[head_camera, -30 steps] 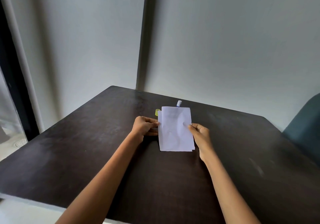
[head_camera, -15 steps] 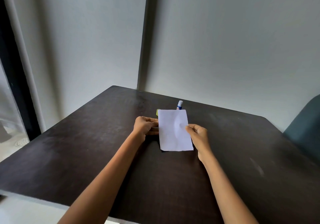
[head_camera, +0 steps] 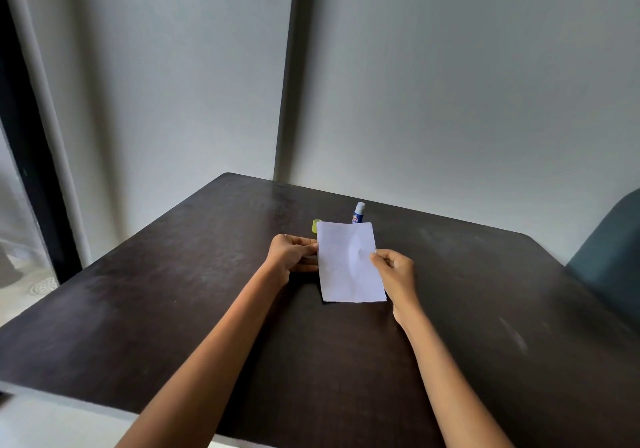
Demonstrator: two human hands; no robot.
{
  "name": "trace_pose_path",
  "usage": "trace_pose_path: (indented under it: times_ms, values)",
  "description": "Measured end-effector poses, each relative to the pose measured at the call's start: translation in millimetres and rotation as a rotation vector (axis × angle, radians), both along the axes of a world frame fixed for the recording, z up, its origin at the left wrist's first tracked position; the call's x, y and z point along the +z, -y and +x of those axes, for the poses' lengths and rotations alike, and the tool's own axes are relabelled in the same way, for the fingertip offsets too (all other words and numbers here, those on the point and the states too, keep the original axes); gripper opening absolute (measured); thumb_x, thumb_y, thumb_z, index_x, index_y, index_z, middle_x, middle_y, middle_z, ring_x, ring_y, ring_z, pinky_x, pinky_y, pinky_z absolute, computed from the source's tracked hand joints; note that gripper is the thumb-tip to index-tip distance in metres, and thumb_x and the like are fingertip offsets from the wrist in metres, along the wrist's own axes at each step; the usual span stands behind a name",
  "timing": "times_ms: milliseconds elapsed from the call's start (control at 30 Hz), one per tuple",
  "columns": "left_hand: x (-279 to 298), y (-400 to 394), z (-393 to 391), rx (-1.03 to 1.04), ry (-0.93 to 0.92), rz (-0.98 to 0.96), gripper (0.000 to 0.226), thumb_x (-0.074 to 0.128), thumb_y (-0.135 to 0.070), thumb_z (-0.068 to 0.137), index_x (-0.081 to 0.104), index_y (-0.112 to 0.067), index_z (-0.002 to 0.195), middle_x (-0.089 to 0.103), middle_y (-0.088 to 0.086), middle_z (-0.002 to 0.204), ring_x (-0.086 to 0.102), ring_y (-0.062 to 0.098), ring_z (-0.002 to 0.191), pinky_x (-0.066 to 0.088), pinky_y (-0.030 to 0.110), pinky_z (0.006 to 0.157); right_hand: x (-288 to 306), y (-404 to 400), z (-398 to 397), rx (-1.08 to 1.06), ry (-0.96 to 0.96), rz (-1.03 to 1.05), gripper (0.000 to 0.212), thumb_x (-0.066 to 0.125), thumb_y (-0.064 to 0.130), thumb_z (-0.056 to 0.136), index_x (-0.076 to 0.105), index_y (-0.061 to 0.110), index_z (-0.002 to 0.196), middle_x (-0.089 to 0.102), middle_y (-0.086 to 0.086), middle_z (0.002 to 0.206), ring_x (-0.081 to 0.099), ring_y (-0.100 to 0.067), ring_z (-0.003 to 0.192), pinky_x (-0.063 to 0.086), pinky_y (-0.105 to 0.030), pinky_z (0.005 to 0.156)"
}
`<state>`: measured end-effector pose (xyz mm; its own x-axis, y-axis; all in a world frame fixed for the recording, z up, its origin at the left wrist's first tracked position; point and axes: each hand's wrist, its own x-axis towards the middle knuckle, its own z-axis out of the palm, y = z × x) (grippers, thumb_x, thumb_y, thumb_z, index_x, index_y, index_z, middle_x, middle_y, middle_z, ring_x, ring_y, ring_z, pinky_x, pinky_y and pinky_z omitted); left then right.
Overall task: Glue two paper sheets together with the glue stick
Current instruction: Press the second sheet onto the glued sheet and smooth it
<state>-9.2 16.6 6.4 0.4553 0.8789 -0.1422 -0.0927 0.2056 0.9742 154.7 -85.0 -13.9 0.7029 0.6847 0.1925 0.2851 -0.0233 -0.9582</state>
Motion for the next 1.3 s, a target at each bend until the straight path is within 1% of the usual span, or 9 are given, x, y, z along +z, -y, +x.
trace_pose_path:
  times_ms: [233,367,500,633,733,900,1033,1133,1300]
  values:
    - [0.1,-0.2,-0.2,-0.009,-0.017,-0.011,0.016,0.062,-0.005,0.088,0.065,0.007,0.099,0.067,0.011,0.077,0.068,0.013,0.053,0.057,0.023,0.047,0.3,0.4,-0.8,-0.006,0.017,0.008,0.011,0.059,0.015,0.086,0.068,0.009,0.091,0.068,-0.004,0.087,0.059,-0.016,0.079,0.046,-0.028,0.07]
    - [-0.7,0.4,0.4,-0.002,-0.036,0.018,0.013,0.066,0.001,0.083,0.066,0.006,0.095,0.067,0.011,0.075,0.067,0.011,0.051,0.057,0.022,0.048,0.2,0.7,-0.4,-0.007,0.017,0.012,0.008,0.06,0.015,0.086,0.068,0.013,0.087,0.068,-0.002,0.083,0.058,-0.016,0.076,0.045,-0.03,0.07]
    - [-1.4,1.2,0.8,0.014,-0.014,0.032,0.003,0.067,0.003,0.081,0.066,0.001,0.083,0.066,0.014,0.076,0.065,0.021,0.063,0.058,0.023,0.051,0.1,0.9,0.2,-0.014,0.017,0.005,0.012,0.061,0.016,0.085,0.068,0.012,0.093,0.07,-0.002,0.091,0.063,-0.018,0.084,0.049,-0.031,0.074]
    - [-3.0,1.5,-0.3,0.028,0.045,0.041,0.004,0.065,0.004,0.082,0.066,0.0,0.08,0.067,0.013,0.074,0.068,0.015,0.051,0.057,0.025,0.048,2.8,3.8,3.7,0.005,-0.066,0.034,0.035,0.068,0.018,0.081,0.057,0.013,0.115,0.065,-0.004,0.101,0.062,-0.017,0.093,0.047,-0.028,0.079]
    - [-4.2,1.3,-2.0,0.016,0.095,0.052,0.004,0.065,0.001,0.083,0.068,-0.002,0.084,0.069,0.013,0.078,0.068,0.017,0.056,0.06,0.028,0.055,4.6,6.8,7.8,0.077,-0.102,0.009,0.047,0.069,0.022,0.081,0.049,0.016,0.124,0.064,0.0,0.105,0.06,-0.013,0.097,0.045,-0.022,0.077]
    - [-4.1,3.3,-2.3,0.032,0.144,0.072,0.007,0.066,0.001,0.083,0.069,-0.004,0.085,0.07,0.008,0.079,0.069,0.011,0.054,0.056,0.021,0.051,4.4,10.4,9.2,0.163,-0.058,-0.007,0.032,0.066,0.014,0.083,0.059,0.012,0.115,0.07,0.001,0.092,0.065,-0.007,0.085,0.047,-0.015,0.065]
    - [-5.3,4.6,-0.6,0.055,0.133,0.086,0.006,0.066,0.001,0.083,0.069,-0.003,0.085,0.07,0.011,0.079,0.069,0.014,0.054,0.059,0.025,0.053,3.9,12.0,7.3,0.147,-0.059,0.027,0.02,0.066,0.01,0.083,0.064,0.012,0.103,0.071,-0.004,0.095,0.065,-0.01,0.085,0.049,-0.019,0.069]
    - [-6.5,5.1,0.0,0.055,0.122,0.097,0.005,0.066,0.001,0.083,0.069,-0.001,0.086,0.07,0.014,0.078,0.069,0.017,0.055,0.06,0.03,0.056,4.0,12.3,6.6,0.135,-0.058,0.043,0.013,0.067,0.011,0.083,0.065,0.014,0.096,0.071,-0.001,0.092,0.065,-0.005,0.082,0.048,-0.015,0.066]
    - [-7.4,4.6,0.2,0.064,0.113,0.114,0.005,0.066,0.002,0.082,0.069,0.0,0.085,0.07,0.015,0.077,0.068,0.019,0.054,0.06,0.031,0.054,4.0,12.5,5.9,0.139,-0.054,0.049,0.013,0.067,0.01,0.083,0.066,0.011,0.097,0.07,-0.002,0.09,0.065,-0.006,0.081,0.048,-0.015,0.066]
